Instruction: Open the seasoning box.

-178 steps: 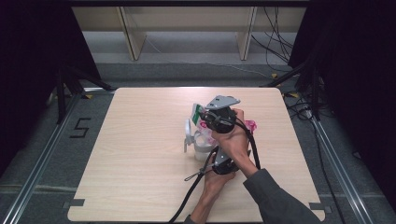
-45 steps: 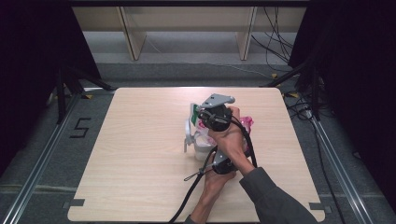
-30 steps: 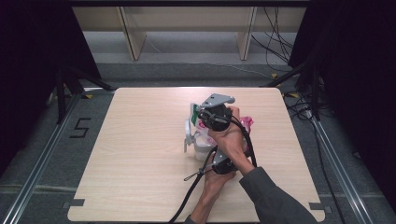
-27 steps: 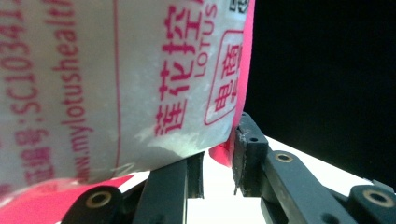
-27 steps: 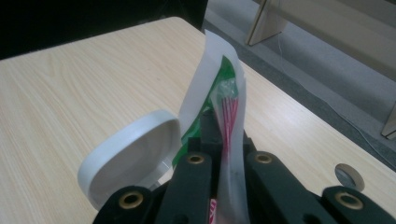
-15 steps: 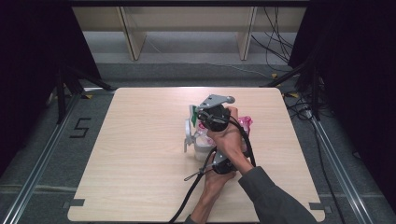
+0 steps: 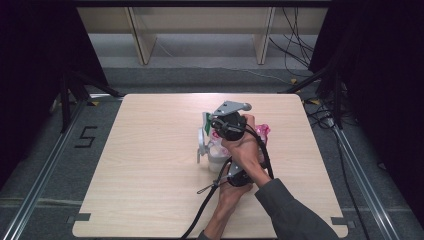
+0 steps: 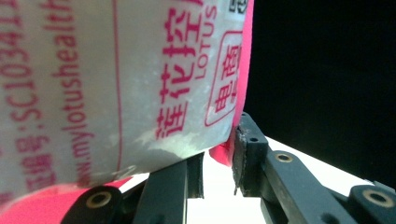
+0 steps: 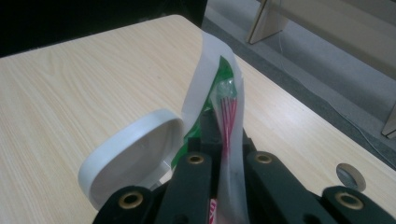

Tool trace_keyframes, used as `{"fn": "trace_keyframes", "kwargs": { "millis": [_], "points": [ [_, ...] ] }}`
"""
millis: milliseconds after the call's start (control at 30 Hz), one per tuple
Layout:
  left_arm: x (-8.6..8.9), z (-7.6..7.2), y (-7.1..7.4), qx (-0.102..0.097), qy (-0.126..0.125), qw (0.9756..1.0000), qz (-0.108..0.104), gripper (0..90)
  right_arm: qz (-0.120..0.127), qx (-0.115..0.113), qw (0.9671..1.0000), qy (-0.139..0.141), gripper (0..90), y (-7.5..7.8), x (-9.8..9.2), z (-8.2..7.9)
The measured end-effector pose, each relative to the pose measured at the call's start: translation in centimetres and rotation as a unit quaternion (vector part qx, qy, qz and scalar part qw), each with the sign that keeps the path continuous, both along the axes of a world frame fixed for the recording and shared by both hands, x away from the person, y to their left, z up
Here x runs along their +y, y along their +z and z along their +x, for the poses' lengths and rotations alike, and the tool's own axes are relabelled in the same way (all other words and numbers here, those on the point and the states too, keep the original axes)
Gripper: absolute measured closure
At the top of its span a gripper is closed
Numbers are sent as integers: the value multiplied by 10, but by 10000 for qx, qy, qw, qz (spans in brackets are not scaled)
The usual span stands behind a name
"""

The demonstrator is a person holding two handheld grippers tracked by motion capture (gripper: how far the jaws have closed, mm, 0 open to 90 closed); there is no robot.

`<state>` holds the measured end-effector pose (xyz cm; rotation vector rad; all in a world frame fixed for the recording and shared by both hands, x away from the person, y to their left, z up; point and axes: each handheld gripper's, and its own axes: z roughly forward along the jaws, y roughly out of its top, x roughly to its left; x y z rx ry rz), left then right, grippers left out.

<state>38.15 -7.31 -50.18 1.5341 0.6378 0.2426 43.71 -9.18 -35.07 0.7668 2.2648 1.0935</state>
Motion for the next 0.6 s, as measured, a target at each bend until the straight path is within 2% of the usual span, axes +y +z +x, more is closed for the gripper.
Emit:
{"fn": "trace_keyframes", "kwargs": {
  "millis": [133,233,367,433,533,567,600],
  "points": [
    [0,0,0,10,-1,10000,-7,759,22,67,10000,-28,900,1,-1,0],
    [0,0,0,15,-3,10000,3,759,81,23,10000,-34,900,1,-1,0],
    [-2,0,0,40,30,10000,-69,758,-69,-11,10000,-42,900,-1,2,-1],
    [-1,0,0,23,13,10000,-42,759,8,33,10000,-85,900,-1,2,-1],
    [-1,0,0,28,20,10000,-41,758,-10,26,10000,-45,900,0,1,0],
    [0,3,0,-127,58,9998,110,759,-39,15,10000,-37,900,-1,1,0],
    [1,3,0,-186,17,9997,176,758,-81,62,9999,-53,900,-2,2,-1]
  ]
}}
